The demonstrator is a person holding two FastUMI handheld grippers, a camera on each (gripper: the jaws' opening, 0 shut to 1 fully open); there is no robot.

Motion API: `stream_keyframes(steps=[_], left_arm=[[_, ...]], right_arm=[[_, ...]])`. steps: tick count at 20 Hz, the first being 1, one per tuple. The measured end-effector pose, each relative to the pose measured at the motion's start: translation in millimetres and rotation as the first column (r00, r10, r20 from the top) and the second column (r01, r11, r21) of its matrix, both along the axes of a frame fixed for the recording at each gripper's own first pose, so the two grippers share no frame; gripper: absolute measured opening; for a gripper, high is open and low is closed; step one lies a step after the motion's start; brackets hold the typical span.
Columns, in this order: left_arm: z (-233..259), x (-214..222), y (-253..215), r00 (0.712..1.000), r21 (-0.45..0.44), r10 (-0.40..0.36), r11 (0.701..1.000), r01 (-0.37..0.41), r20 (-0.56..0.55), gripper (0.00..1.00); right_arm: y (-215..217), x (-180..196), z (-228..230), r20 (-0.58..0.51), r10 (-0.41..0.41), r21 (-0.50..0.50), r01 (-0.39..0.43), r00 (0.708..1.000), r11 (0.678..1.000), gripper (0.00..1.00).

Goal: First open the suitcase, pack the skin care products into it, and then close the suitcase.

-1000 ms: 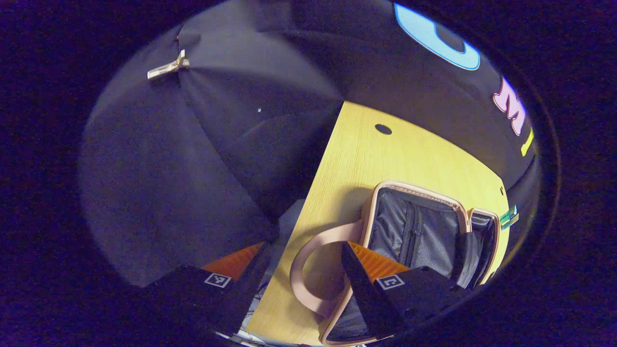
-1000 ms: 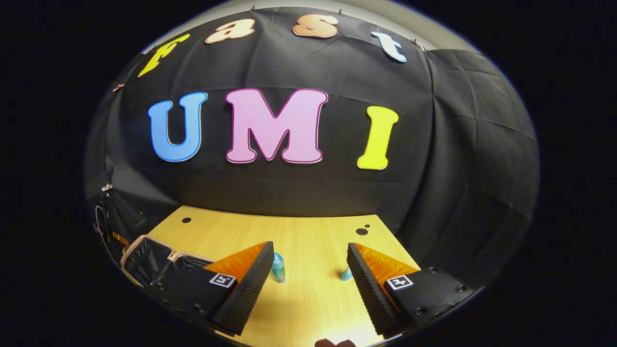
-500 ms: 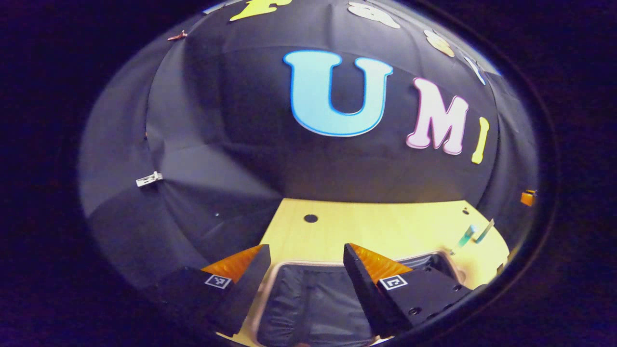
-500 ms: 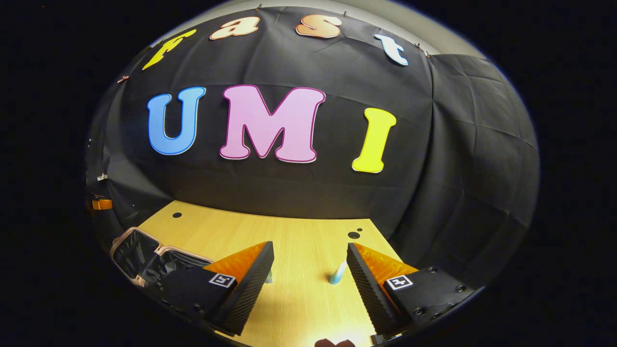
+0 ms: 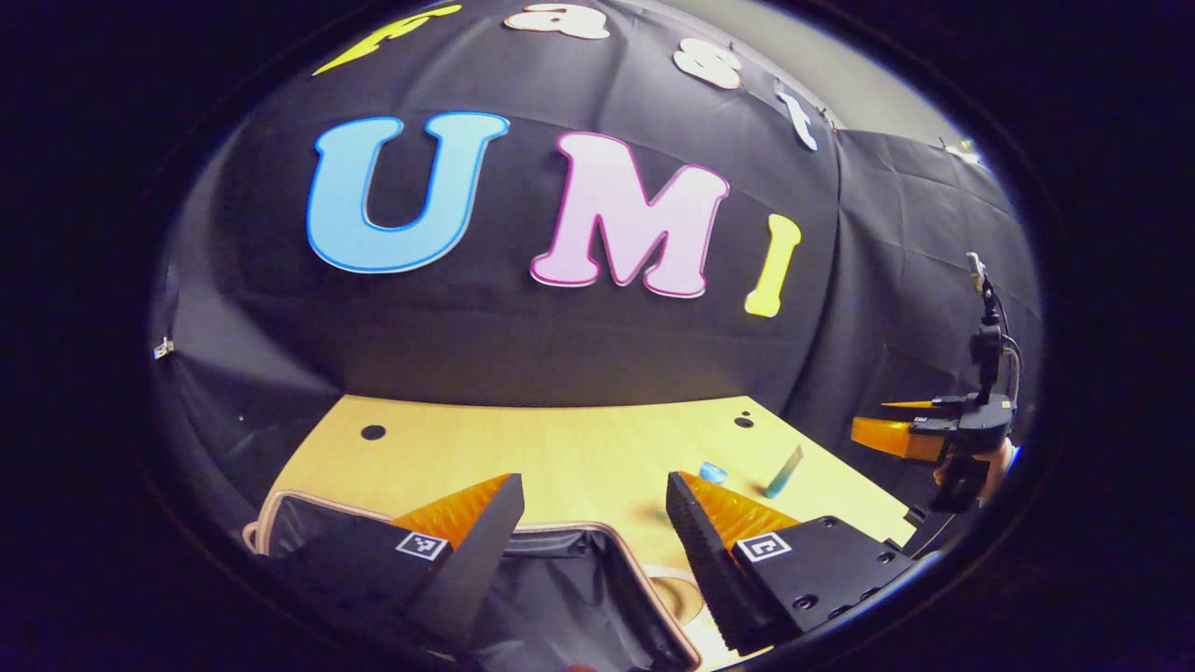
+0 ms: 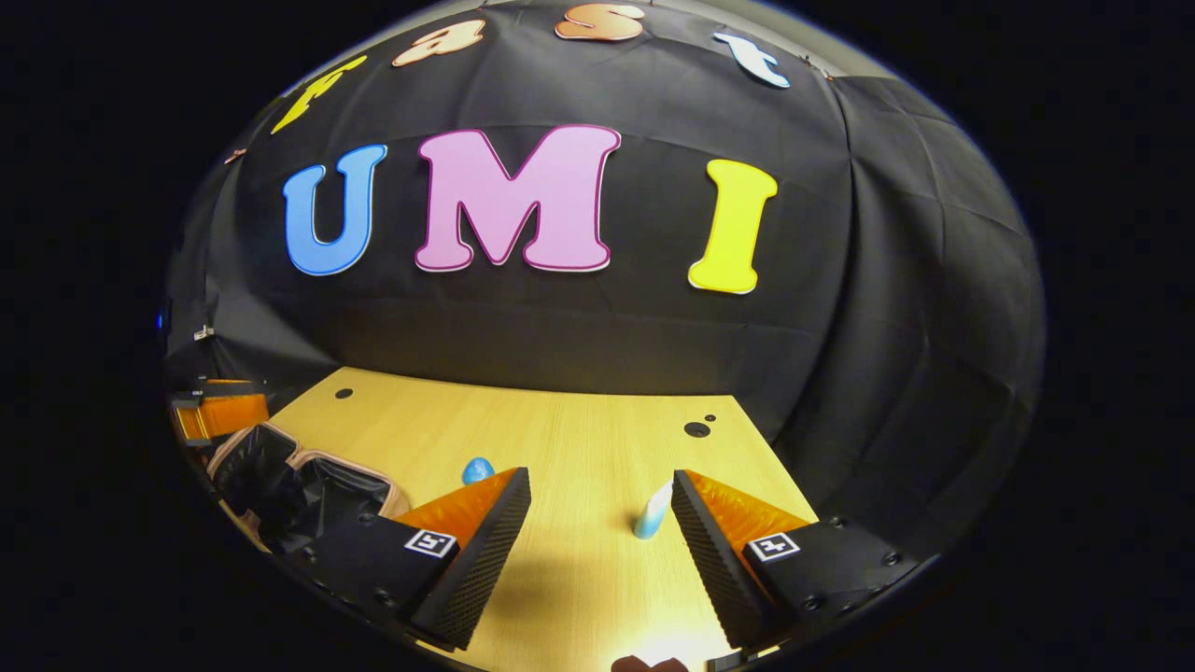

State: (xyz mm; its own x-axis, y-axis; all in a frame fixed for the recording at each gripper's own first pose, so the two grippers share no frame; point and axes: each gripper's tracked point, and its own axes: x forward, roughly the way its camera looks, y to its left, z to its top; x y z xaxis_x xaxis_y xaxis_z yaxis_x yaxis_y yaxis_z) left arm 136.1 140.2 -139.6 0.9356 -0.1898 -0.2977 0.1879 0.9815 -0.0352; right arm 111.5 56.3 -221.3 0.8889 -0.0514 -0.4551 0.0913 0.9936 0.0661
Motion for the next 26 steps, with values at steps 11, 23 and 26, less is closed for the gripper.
stream_keyframes(steps=[11, 23, 26], left_arm=[[-151, 91, -135, 0.961, 0.035, -0.106, 0.992, 0.119, -0.257, 0.97], [-207, 154, -154, 0.947, 0.073, -0.043, 0.995, 0.070, -0.317, 0.97], [-212, 154, -171, 0.932, 0.038, -0.122, 0.989, 0.143, -0.341, 0.91]], right_arm=[[-19, 37, -111, -0.151, 0.185, 0.064, -0.178, 0.971, 0.982, 0.97], [-48, 69, -196, -0.259, 0.137, 0.107, -0.112, 0.956, 0.988, 0.97], [-48, 76, -221, -0.292, 0.124, 0.112, -0.095, 0.948, 0.989, 0.97]])
